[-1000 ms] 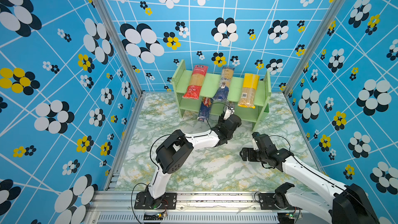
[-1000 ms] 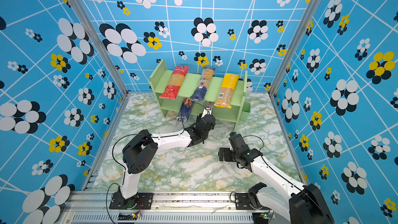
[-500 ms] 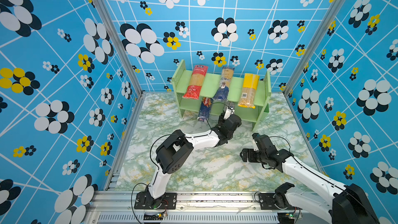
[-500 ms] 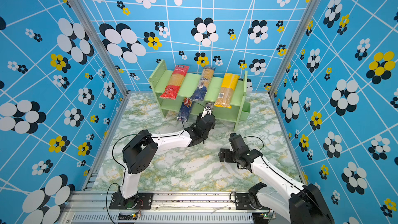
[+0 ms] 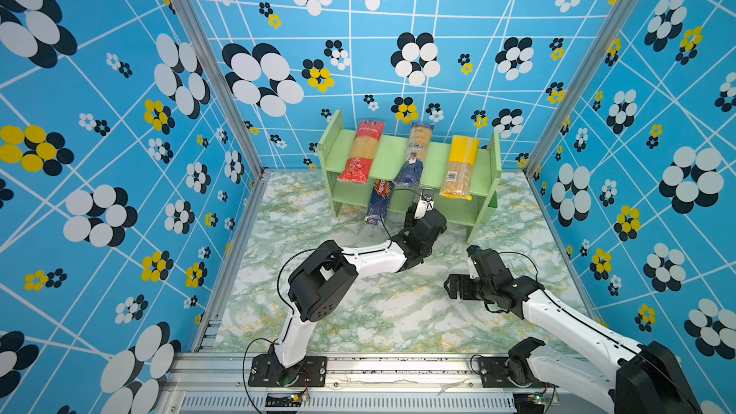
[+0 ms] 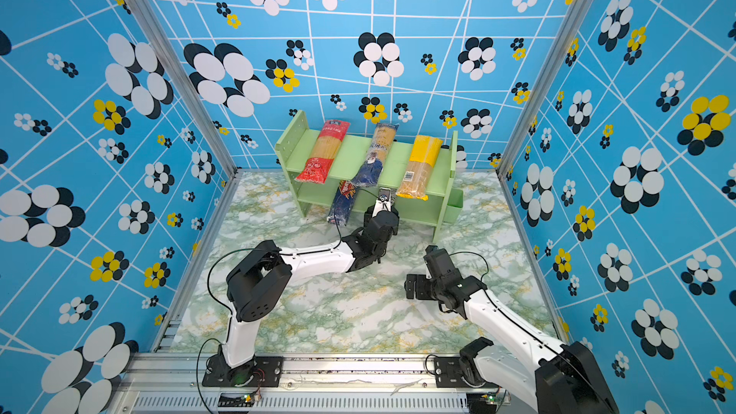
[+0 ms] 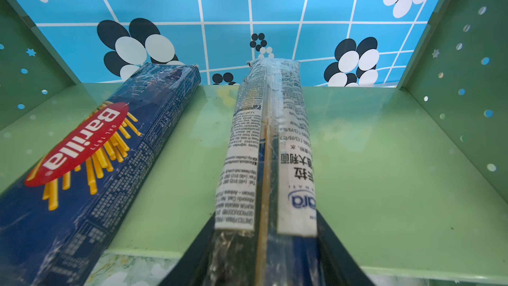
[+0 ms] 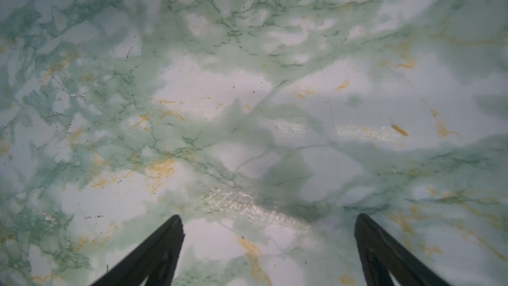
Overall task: Arrange pasta packages on shelves
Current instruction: Place the pasta bag on the shelf.
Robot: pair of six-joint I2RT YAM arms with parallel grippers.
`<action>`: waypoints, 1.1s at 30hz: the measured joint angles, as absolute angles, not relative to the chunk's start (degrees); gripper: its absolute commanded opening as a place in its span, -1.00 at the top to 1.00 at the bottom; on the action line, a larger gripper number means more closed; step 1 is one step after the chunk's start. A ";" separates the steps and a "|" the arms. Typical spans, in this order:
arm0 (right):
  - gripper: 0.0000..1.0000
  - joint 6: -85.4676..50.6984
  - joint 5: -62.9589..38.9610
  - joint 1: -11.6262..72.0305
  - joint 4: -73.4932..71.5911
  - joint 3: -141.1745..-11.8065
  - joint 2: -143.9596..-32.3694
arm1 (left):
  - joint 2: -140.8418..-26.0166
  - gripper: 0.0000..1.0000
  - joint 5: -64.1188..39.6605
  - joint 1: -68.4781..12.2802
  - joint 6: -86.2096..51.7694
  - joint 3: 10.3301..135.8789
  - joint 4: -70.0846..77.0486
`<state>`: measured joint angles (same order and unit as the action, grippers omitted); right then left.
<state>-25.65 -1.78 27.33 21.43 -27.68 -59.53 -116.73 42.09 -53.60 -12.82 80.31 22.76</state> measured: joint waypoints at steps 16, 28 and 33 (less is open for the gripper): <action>-0.98 -25.65 -1.80 27.29 21.43 -27.68 -59.53 | -116.73 -0.12 42.96 -53.63 -12.80 80.55 25.82; -0.99 -25.65 -1.80 27.16 21.43 -27.68 -59.55 | -116.71 -0.19 42.96 -53.65 -12.80 80.55 25.78; -0.98 -25.65 -1.80 27.03 21.43 -27.68 -59.55 | -116.71 -0.21 42.96 -53.74 -12.80 80.53 25.80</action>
<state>-25.65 -1.80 27.03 21.43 -27.68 -59.55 -116.71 42.96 -53.74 -12.80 80.53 25.80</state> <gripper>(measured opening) 0.991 0.600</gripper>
